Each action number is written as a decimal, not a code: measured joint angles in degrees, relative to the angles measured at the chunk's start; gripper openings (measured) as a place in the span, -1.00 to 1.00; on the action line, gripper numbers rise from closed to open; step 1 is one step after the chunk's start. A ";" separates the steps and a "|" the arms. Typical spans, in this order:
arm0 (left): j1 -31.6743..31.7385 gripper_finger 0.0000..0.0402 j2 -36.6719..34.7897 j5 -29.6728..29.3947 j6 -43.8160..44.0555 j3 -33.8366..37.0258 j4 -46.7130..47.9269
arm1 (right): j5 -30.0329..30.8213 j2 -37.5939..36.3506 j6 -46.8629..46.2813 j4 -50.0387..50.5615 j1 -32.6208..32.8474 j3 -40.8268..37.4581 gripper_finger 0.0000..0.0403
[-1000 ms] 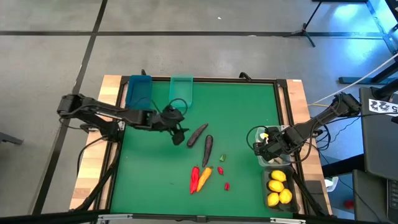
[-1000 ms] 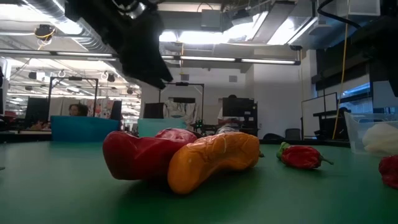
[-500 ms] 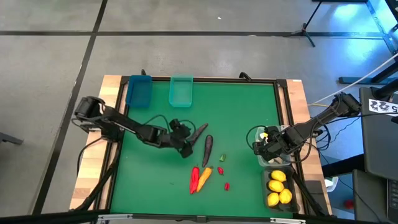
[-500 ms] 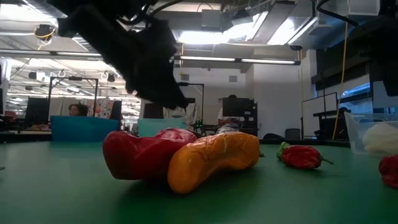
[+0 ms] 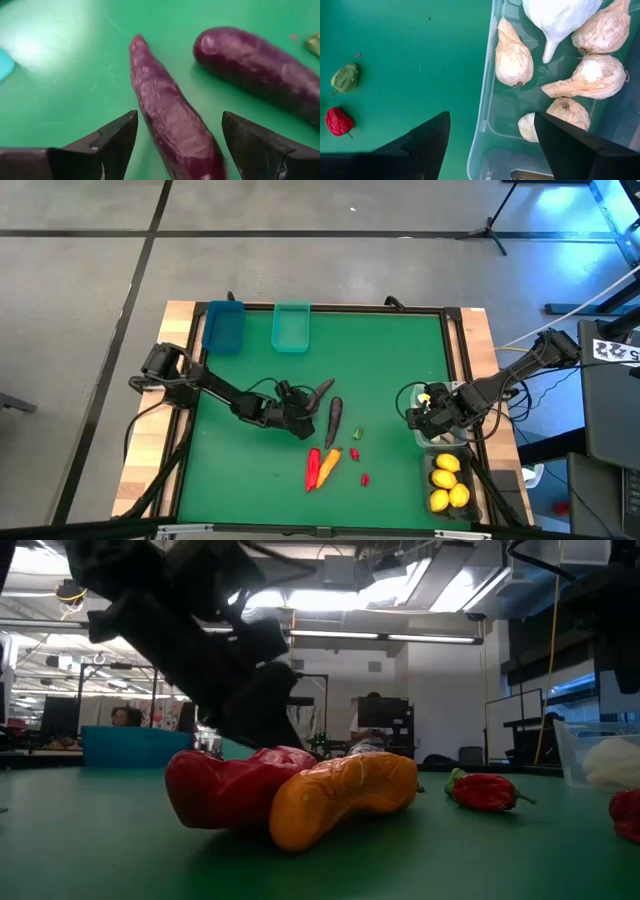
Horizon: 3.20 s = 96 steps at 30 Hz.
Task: Sort produce into baskets
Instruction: Put the purple eggplant into the blue bin
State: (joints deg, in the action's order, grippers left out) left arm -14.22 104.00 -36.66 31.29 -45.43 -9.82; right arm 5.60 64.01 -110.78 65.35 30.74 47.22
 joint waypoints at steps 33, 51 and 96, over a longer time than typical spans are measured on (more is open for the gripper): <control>0.60 -0.20 -2.80 2.16 -0.13 0.04 1.42 | 5.93 0.04 0.33 -2.17 -0.02 0.00 0.44; 13.57 -0.16 -35.81 -13.16 10.20 0.04 34.31 | 8.97 0.04 2.19 -2.32 0.00 0.02 0.44; 44.42 -0.16 -43.91 -8.66 6.96 16.76 42.48 | 9.24 0.02 3.21 -3.00 -0.01 0.02 0.44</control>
State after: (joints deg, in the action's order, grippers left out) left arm 30.21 60.10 -45.33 38.25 -28.67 32.66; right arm 14.84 64.03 -107.57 62.35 30.73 47.24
